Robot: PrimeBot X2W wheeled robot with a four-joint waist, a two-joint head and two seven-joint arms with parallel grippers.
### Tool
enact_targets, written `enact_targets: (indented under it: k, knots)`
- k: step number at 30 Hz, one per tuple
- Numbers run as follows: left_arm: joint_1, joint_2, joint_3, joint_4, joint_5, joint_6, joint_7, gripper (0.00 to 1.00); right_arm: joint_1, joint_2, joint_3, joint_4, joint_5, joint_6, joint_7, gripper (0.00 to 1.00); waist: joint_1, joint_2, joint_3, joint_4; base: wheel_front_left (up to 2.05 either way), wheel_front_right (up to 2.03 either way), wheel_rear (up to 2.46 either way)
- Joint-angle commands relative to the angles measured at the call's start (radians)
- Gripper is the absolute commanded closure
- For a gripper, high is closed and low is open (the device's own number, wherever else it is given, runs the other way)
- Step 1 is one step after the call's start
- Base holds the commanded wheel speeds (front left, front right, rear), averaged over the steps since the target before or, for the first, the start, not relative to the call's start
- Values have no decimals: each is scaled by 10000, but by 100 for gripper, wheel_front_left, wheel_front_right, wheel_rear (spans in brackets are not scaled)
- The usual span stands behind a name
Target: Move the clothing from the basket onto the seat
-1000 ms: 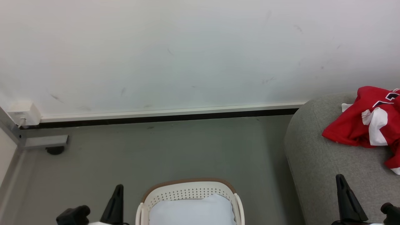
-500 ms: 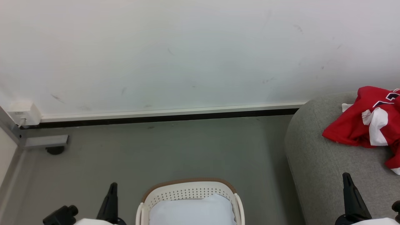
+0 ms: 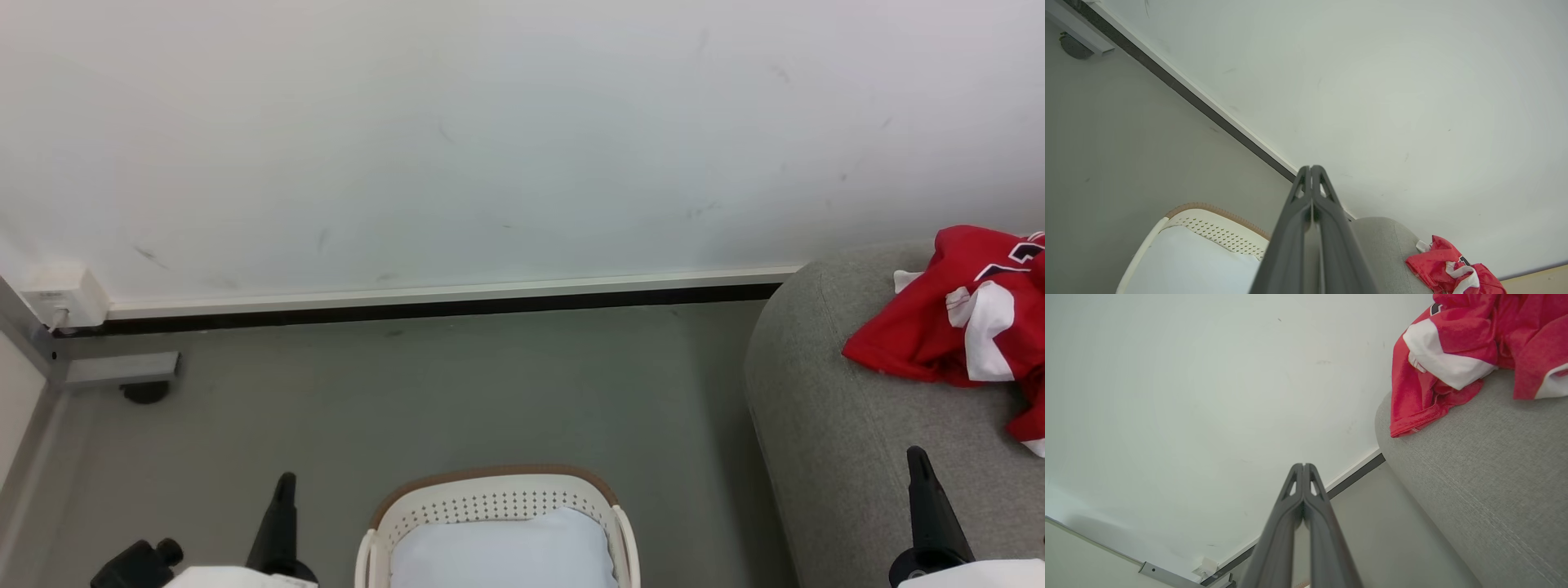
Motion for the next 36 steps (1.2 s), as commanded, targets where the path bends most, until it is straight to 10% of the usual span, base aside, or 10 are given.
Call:
enact_targets:
  k: [1,36]
  knots:
    - [-258,57,81,-144,-438,-13,82,100,-227,-33,-100,-52,360,-8,63,100,0,0,0,1,0,0,0]
    - [-387,78,506,-324,-4079,-24,1061,100,-502,162,-652,186,3628,-14,1041,100,0,0,4,24,0,0,0]
